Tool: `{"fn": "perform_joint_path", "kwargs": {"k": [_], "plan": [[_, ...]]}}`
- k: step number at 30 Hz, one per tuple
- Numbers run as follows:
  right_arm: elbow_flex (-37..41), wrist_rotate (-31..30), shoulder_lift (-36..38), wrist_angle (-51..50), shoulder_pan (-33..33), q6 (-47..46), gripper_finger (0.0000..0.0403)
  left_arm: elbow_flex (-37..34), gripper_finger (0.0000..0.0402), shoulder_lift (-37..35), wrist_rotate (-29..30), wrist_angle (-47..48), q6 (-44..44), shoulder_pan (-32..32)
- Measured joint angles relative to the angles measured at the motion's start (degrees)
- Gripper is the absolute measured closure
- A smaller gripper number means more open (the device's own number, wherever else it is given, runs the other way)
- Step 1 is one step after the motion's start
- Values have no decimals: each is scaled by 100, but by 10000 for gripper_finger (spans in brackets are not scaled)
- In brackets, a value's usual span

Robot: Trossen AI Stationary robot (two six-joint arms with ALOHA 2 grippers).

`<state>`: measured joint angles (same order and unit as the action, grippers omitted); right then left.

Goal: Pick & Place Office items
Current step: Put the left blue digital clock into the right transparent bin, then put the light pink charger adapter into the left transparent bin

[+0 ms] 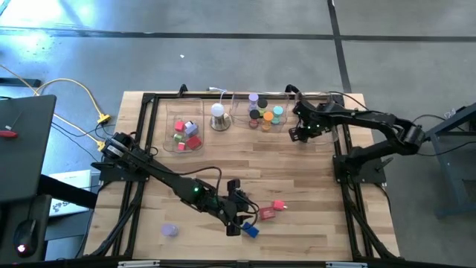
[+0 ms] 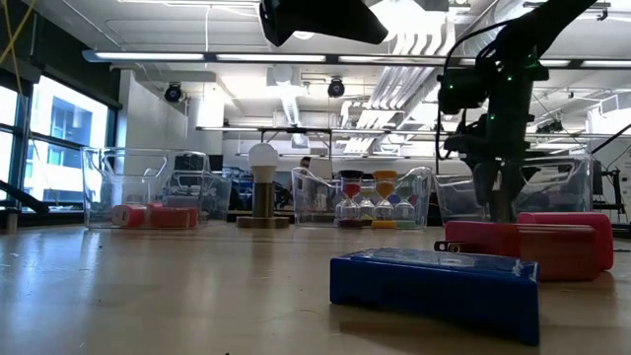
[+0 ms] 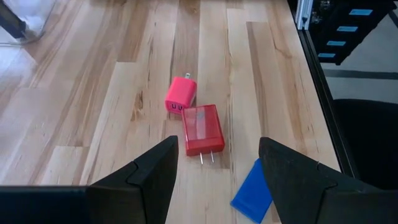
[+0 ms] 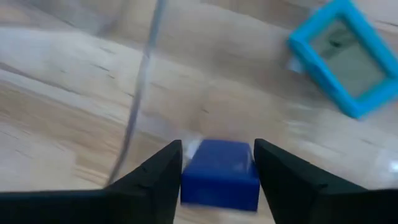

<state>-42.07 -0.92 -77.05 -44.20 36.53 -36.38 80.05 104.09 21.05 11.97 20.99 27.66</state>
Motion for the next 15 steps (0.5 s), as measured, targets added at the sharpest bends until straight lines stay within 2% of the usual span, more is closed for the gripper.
{"fn": "perform_joint_path", "kwargs": {"k": [7, 15], "plan": [[3, -22, 0, -9, 0, 61, 176, 0, 183, 0, -14, 0, 2, 0], [18, -105, 253, -46, 2, 81, 172, 0, 183, 0, -12, 0, 2, 0]]}}
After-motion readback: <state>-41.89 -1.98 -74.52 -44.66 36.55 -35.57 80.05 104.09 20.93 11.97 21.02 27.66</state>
